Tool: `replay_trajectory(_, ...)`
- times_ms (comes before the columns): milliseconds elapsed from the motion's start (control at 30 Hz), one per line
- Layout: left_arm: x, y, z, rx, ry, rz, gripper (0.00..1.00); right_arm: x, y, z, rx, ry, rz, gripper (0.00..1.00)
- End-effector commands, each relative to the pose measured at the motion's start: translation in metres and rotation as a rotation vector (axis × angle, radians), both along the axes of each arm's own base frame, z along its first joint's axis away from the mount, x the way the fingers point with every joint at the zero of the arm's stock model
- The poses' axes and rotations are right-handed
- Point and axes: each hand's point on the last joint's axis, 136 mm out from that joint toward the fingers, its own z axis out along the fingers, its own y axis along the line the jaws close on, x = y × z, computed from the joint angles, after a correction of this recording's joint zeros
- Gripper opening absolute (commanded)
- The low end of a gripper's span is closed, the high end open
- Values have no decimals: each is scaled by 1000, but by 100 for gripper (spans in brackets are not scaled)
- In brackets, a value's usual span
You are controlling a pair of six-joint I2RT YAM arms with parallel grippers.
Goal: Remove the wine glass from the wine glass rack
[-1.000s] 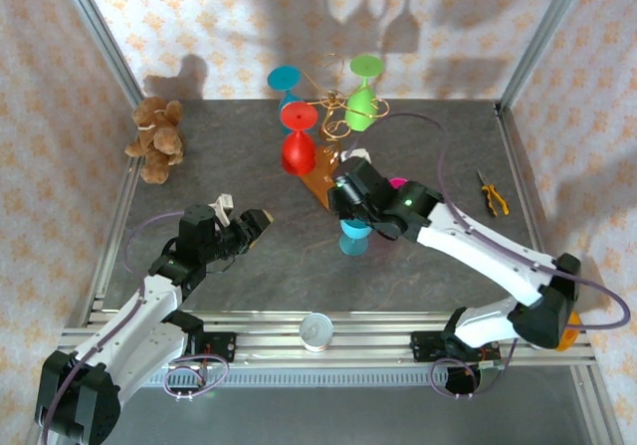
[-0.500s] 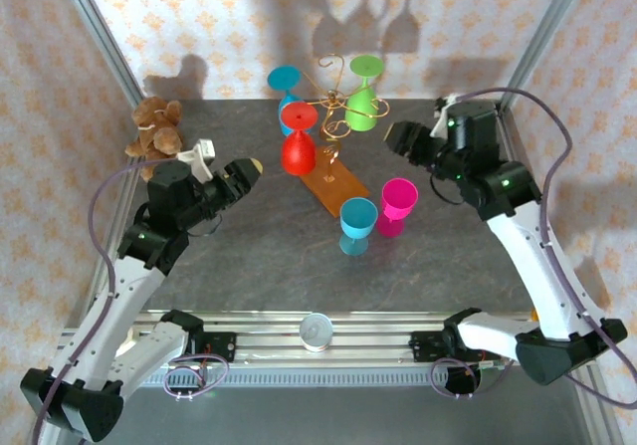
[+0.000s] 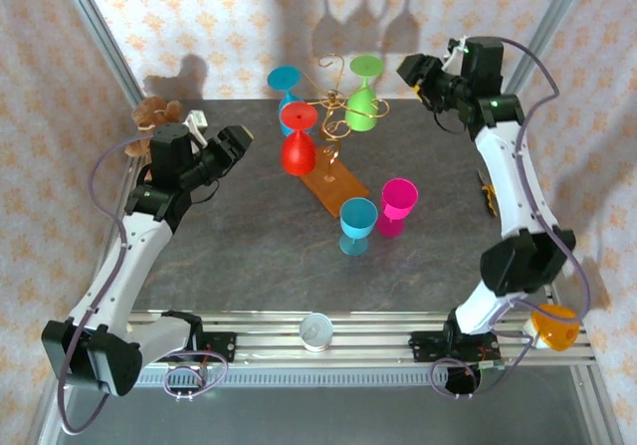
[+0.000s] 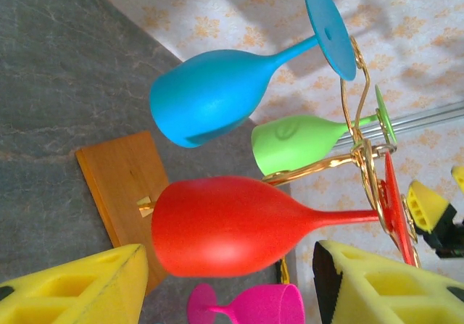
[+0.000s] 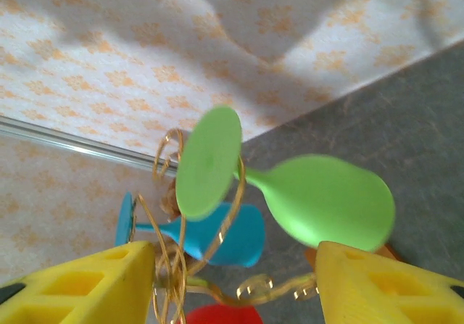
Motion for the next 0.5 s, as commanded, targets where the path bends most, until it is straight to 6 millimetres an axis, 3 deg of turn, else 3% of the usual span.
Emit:
replay_trajectory(0,11,1,23,-11,-69,-3,61,21,10,22,43,-68,61,59)
replay_trajectory(233,23,5,25,-11,-69,12,61,63,20,4,50,-37,108,52)
replay_trajectory(467,29,9,21,-8,-60,26,61,78,29,-12,81,-6,150,42)
